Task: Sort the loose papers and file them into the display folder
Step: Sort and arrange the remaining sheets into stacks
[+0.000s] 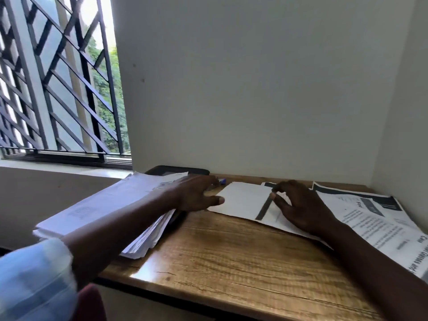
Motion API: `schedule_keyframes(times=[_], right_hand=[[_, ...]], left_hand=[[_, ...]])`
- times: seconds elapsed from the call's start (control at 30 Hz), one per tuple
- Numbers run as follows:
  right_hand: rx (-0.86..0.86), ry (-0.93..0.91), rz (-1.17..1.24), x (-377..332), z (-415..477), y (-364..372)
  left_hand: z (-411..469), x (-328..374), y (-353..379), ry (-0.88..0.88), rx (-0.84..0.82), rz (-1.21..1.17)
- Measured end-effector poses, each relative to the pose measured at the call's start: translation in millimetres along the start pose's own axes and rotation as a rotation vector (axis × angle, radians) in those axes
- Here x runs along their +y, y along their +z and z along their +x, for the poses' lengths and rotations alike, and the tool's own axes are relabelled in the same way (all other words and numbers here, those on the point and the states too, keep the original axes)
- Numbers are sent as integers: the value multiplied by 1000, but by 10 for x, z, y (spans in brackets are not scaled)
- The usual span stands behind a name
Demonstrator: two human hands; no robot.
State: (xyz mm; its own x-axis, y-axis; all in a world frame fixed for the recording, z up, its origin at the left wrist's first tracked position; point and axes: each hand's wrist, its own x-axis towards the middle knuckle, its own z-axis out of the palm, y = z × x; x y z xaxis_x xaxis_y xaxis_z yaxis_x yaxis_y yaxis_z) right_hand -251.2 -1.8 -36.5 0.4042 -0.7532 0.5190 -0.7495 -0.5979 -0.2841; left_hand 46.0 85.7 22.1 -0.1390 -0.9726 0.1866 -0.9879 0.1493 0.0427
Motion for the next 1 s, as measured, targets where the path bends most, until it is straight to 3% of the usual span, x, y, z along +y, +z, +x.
schedule_keyframes(times=[0.13, 0.2, 0.3, 0.47, 0.57, 0.63, 0.77, 0.87, 1.0], right_hand=[[-8, 315, -292, 246, -24, -53], [-122, 464, -301, 367, -24, -63], [-164, 561, -197, 595, -2, -78], [65, 482, 336, 620, -10, -186], [136, 479, 602, 575, -22, -299], [121, 477, 696, 501, -46, -354], [68, 316, 666, 299, -57, -360], [-50, 255, 791, 157, -43, -338], [-88, 241, 783, 165, -56, -317]], left_hand=[[607, 339, 316, -177, -53, -197], [786, 449, 514, -233, -66, -237], [918, 581, 753, -224, -118, -64], [869, 718, 616, -106, 14, 281], [781, 749, 547, -119, 40, 315], [782, 710, 584, -93, 104, 242], [835, 659, 613, 130, 206, -306], [888, 616, 617, 198, 270, -373], [917, 504, 640, 229, 284, -483]])
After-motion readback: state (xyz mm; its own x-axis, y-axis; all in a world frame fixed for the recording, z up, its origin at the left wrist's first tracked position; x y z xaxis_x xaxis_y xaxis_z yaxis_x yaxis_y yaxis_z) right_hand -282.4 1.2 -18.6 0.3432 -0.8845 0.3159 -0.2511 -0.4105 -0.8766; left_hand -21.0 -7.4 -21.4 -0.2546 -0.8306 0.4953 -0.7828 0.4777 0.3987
